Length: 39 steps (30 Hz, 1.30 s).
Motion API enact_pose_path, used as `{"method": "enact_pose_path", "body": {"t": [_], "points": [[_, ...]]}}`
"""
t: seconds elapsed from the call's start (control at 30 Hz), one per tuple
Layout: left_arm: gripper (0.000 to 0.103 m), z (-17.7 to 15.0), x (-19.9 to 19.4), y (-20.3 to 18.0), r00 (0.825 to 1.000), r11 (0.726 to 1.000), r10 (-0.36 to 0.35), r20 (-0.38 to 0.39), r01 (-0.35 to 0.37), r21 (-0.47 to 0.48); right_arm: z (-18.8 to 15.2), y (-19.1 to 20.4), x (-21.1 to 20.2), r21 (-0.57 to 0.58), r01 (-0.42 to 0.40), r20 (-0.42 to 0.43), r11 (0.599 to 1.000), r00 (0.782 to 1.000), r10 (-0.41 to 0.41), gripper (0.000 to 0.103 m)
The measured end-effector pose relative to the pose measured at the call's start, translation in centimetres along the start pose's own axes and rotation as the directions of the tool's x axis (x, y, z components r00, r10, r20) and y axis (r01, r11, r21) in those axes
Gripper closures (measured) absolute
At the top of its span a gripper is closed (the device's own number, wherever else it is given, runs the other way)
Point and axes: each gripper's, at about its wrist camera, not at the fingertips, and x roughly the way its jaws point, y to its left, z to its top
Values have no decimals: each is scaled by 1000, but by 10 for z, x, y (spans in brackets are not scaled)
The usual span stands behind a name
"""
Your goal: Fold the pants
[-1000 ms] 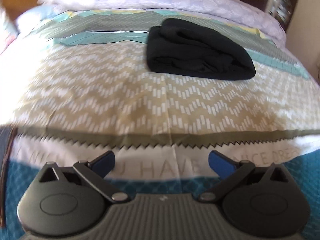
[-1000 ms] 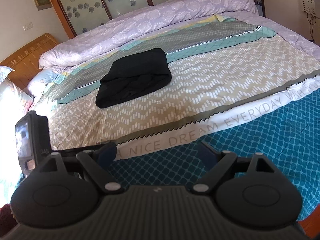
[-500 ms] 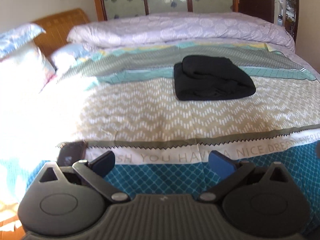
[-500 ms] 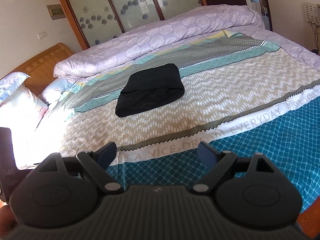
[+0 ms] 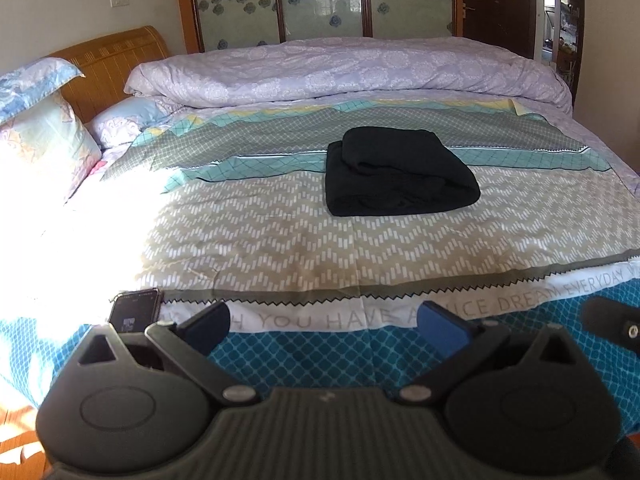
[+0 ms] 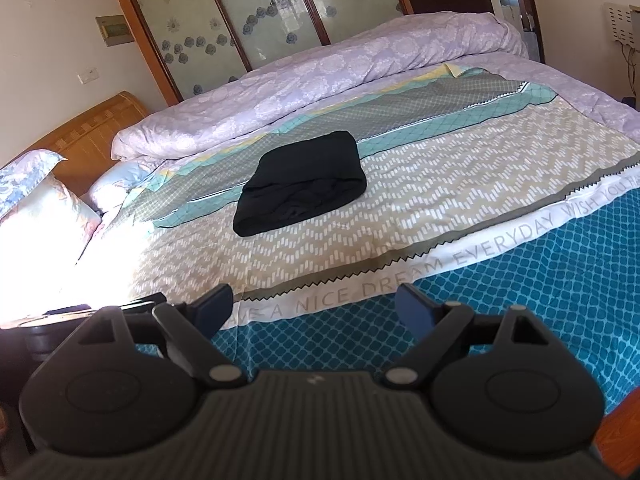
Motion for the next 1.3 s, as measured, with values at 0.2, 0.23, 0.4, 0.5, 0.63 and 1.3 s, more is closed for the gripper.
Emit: {"method": "enact_pose_path", "body": {"t": [0.2,0.23,0.4,0.5,0.63,1.3], "points": [[0,-4,3,-6,1000,1000,-18,-18,18,22,4,-5,1,8,11,8,1000,1000,-11,13],[0,-4,3,-6,1000,1000,-17,-19,18,25,4,-5,1,10,12,7,1000,1000,-12,13],[0,-1,1,-4,999,999,-24,-22,25,26,5,-2,2,-1,9,7,1000,1000,-9,13],[0,0,-2,-3,999,999,-28,-23,28,22,5,0,1,-9,8,10,1000,1000,-8,13],[0,1,-7,1,999,999,-33,-13,33,7,5,3,-2,-19,10,13,1000,1000,-10,13],[0,-5,-22,6,997,998,-64,34,64,21,-1,17,-2,-62,36,3,997,999,-36,13]]}}
